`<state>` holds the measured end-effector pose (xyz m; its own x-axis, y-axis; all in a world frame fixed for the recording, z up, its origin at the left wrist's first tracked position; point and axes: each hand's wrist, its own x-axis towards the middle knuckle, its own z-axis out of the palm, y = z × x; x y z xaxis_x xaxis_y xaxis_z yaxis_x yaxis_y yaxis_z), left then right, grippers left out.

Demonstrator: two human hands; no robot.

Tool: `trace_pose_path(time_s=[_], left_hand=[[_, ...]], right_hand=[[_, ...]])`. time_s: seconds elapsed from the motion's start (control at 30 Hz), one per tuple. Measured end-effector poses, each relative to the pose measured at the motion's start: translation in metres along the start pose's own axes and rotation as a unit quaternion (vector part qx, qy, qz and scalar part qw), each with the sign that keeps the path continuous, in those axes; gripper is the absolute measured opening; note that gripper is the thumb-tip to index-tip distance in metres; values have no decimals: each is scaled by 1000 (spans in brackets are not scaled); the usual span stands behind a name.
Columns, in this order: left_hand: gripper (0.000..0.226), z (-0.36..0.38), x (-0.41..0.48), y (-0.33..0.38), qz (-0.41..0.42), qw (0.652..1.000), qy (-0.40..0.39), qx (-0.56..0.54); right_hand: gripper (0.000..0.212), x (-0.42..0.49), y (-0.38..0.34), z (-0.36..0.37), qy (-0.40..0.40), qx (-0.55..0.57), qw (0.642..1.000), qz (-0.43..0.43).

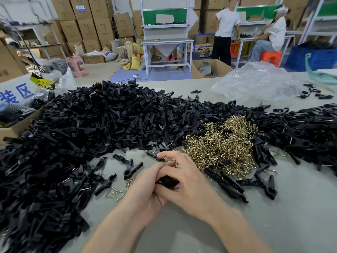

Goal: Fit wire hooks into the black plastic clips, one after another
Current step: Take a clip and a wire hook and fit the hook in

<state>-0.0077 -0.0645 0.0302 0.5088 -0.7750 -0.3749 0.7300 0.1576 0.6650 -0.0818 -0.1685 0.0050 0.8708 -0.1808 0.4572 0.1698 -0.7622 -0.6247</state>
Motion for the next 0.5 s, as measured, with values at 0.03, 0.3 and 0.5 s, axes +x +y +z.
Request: trace_pose_path(time_s=[0.03,0.3,0.5], left_hand=[[33,-1,1,-1,-2,1000,-2,5],[32,3,0,-7,12,999,6,44],[28,9,1,-9,39,997,34,62]], right_hand=[[17,0,0,0,-5,-4,1000,0],[12,0,-2,0,-23,13,1000,10],[17,0,-4,1,-22,30,999,16]])
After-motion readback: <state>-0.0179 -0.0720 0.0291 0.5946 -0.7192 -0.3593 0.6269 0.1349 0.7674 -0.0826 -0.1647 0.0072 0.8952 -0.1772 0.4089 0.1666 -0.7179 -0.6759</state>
